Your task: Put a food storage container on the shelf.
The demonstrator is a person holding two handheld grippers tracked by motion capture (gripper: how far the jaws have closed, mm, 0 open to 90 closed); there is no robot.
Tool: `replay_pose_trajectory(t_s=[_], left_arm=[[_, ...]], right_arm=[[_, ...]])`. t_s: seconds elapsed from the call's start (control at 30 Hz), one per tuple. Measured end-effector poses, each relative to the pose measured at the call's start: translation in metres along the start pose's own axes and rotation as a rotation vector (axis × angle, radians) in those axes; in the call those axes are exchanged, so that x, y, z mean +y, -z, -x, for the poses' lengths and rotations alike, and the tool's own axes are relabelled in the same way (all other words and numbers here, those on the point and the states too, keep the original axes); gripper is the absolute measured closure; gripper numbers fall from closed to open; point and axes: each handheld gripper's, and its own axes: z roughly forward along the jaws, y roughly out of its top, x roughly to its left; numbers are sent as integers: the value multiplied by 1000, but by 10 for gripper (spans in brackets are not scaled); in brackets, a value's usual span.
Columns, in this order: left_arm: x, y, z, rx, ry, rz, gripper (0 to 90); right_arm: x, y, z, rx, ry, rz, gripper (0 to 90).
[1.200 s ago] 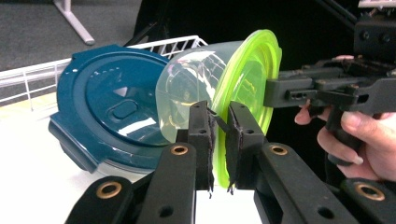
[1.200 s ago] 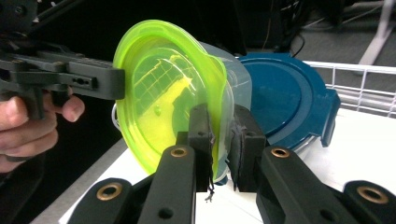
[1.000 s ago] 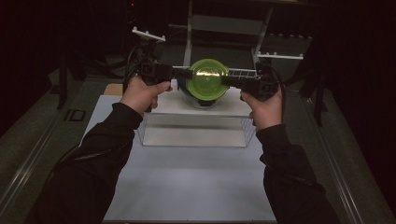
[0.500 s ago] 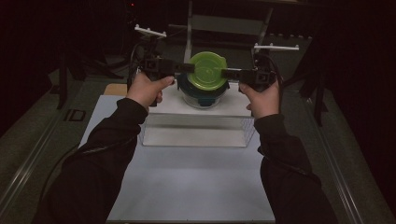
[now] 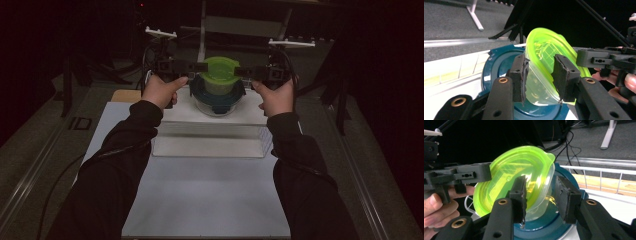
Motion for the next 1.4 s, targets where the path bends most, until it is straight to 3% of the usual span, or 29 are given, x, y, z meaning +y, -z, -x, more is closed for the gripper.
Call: replay_pose_trajectory(t_s=[0.2, 0.37, 0.47, 0.5, 0.57, 0.73, 0.9, 1.03, 1.13, 1.4], left_arm=[[-1, 3, -6, -12, -14, 38, 533], [-1, 11, -2, -15, -43, 56, 451], [0, 19, -2, -100, -35, 82, 405], [0, 21, -1, -112, -47, 83, 380], [-4, 25, 1, -181, -97, 82, 299], [-16, 32, 10, -166, -133, 111, 160], [-30, 39, 20, -163, -195, 116, 2], [-43, 47, 26, -193, -215, 149, 0], [-52, 50, 30, -174, -255, 153, 0], [-80, 55, 37, -164, -295, 135, 0]], right_arm=[[3, -4, 0, -11, 15, 7, 485], [2, -2, 1, -17, 32, 24, 389], [2, 1, -1, -11, 53, 43, 286], [2, 3, -2, 3, 70, 43, 255], [1, 6, -4, 20, 80, 43, 225], [-4, 15, -7, 74, 82, 61, 205], [-16, 23, -12, 90, 119, 57, 184], [-25, 31, -13, 97, 133, 66, 183], [-31, 33, -12, 112, 135, 65, 183], [-65, 40, -11, 135, 172, 53, 186]])
